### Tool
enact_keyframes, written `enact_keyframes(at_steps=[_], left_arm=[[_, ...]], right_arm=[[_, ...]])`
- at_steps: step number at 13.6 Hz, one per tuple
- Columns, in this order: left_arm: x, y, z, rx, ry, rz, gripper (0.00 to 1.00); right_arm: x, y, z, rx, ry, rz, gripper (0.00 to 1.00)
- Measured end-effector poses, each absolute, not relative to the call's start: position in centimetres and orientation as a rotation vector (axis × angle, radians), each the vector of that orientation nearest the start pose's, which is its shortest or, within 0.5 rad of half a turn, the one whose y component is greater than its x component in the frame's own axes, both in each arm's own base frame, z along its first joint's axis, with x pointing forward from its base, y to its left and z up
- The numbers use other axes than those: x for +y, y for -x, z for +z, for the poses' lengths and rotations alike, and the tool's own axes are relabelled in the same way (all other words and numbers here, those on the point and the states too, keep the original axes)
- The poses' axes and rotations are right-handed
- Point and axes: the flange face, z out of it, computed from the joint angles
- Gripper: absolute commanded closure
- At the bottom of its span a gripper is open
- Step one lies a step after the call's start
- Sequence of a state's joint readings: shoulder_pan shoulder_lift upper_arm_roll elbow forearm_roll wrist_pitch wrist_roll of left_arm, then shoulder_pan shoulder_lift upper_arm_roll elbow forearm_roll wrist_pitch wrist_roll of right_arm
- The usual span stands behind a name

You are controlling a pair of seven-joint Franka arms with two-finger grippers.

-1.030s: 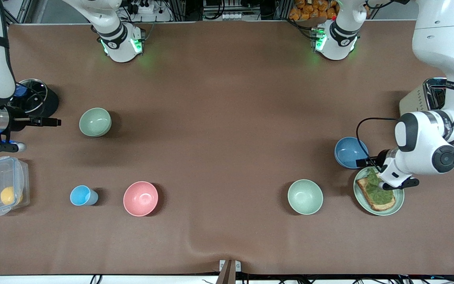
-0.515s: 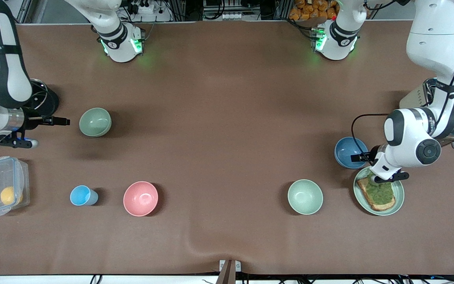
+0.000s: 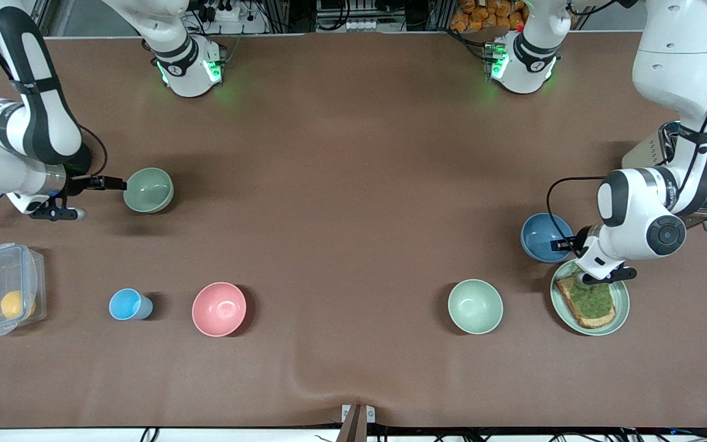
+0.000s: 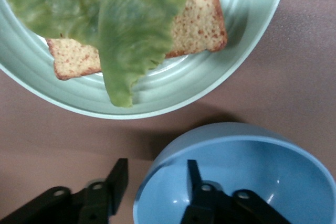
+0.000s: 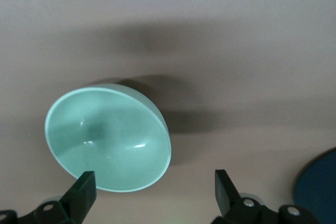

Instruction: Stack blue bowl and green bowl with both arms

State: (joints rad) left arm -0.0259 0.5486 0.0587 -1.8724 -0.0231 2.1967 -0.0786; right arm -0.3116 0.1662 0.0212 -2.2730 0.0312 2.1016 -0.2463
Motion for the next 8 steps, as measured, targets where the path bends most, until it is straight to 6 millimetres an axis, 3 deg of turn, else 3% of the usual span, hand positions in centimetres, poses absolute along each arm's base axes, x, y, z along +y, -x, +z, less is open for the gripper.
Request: enact_keyframes(at_steps=[1,2,5,7,8], left_arm=[[1.8,-61.3,20.3,-0.189,3.097,0.345,1.0],[1.8,-61.3,20.4,-0.189,3.098,0.341,1.0],[2.0,-61.7,22.4,-0.195,3.107,0.29,1.0],[2.3,-61.7,24.2,-0.206,3.116,0.251,1.0],[2.1,-61.6,24.7,-0.203,3.119,0.244,1.0]], right_arm=[[-13.9,-46.9,25.6,0.098,2.991,0.468,0.05],[-14.0,-46.6,25.1,0.105,2.999,0.443,0.16],[-14.6,-45.2,23.5,0.14,3.004,0.413,0.21],[-15.0,-44.6,23.1,0.192,2.978,0.41,0.41],[-15.4,-44.4,23.0,0.216,2.969,0.409,0.42]])
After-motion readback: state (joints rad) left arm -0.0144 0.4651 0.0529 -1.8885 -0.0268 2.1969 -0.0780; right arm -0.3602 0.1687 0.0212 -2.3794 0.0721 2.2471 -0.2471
